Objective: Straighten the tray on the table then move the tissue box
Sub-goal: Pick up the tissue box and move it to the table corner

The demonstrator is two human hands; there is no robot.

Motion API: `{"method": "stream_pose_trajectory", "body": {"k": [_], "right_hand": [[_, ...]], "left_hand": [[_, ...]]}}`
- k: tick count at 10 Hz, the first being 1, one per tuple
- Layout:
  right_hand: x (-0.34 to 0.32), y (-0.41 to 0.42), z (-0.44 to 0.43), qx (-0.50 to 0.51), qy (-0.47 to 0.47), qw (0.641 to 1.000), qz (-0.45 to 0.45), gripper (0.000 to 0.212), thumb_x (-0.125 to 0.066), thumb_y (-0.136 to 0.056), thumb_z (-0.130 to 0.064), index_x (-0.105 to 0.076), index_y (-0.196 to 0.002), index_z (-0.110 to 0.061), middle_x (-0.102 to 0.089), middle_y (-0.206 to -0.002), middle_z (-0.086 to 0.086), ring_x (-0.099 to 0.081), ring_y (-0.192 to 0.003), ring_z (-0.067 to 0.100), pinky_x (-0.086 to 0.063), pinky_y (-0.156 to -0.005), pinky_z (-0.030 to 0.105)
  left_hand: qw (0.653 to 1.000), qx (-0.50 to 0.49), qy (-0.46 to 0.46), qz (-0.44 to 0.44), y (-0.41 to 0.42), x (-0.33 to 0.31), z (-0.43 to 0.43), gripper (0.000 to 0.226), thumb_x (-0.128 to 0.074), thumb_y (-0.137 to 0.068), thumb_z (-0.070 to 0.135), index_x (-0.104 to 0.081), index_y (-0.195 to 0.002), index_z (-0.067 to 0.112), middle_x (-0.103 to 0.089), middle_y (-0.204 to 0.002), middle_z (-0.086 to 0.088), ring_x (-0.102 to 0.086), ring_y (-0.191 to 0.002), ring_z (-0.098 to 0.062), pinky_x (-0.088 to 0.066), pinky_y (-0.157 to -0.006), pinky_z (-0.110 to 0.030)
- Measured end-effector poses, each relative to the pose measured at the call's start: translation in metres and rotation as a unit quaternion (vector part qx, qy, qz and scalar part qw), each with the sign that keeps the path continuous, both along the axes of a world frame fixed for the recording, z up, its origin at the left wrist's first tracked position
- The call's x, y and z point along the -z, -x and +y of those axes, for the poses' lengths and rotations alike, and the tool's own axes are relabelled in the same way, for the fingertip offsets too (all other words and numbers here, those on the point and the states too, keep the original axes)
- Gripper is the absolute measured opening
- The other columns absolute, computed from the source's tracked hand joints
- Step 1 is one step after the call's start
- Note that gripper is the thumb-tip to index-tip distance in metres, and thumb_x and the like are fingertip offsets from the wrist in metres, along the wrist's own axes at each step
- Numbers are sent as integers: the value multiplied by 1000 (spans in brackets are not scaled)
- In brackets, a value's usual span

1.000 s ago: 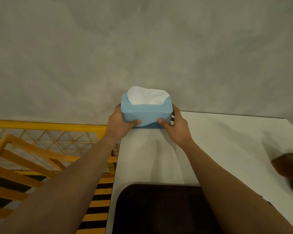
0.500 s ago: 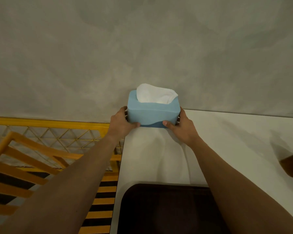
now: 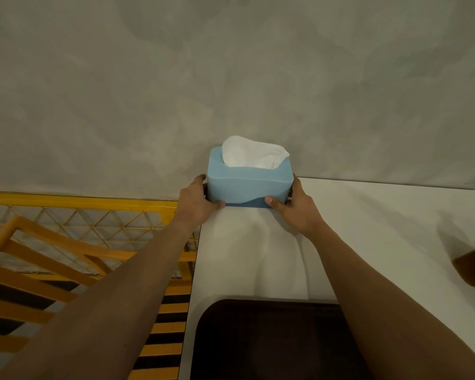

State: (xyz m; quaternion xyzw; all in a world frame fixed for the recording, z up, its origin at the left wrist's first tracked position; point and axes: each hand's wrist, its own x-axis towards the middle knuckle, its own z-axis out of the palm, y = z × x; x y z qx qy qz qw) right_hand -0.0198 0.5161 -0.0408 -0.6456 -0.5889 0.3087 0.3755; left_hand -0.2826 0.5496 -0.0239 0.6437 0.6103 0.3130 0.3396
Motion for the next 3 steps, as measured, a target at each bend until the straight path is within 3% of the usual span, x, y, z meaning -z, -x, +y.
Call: {"method": "stream_pose_trajectory", "body": {"k": [2, 3], "right_hand": [[-2, 3, -3, -9, 11, 1000, 2, 91, -71, -88, -57, -18, -157, -33, -48, -131, -17, -50, -111, 10, -39, -83, 16], [-10, 1, -2, -24, 20, 1000, -3, 93, -73, -87, -54, -17, -158, -31, -50, -134, -12, -52, -120, 18, -40, -89, 24]], "left_hand": [[1000, -3, 7, 11, -1, -1, -2, 85, -88, -75, 20, -43, -146, 8, -62, -138, -14, -60, -123, -32, -49, -100, -39], [1000, 18, 24, 11, -1, -8, -2, 93, -87, -76, 22, -33, -151, 8, -57, -143, -15, -55, -130, -34, -46, -102, -41]]}}
